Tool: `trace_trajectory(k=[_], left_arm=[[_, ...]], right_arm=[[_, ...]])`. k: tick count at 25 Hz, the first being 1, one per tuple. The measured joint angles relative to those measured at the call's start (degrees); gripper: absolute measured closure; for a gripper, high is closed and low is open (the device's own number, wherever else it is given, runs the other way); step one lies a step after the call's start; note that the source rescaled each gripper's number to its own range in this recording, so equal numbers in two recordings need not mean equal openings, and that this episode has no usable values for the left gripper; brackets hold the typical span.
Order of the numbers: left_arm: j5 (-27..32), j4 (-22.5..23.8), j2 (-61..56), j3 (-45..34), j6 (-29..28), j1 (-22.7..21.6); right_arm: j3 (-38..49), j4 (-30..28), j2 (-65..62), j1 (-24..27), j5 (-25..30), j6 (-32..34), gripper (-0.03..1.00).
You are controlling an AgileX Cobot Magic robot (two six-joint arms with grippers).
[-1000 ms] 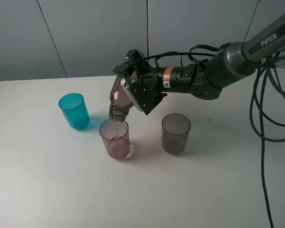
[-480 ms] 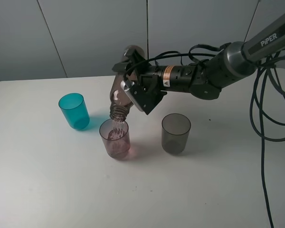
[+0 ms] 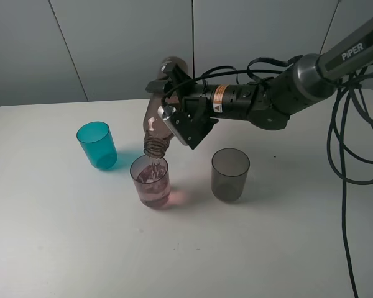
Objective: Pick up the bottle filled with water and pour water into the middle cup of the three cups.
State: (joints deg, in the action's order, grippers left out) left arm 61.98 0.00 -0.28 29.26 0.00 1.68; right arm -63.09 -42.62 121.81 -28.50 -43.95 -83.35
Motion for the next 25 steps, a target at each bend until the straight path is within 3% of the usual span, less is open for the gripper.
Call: trace_trajectory(k=[25], left_arm=[[0.0, 0.0, 0.0, 0.0, 0.0, 0.0]], right_arm=[[0.0, -1.4, -4.7, -0.5, -1.3, -2.8, 0.97]])
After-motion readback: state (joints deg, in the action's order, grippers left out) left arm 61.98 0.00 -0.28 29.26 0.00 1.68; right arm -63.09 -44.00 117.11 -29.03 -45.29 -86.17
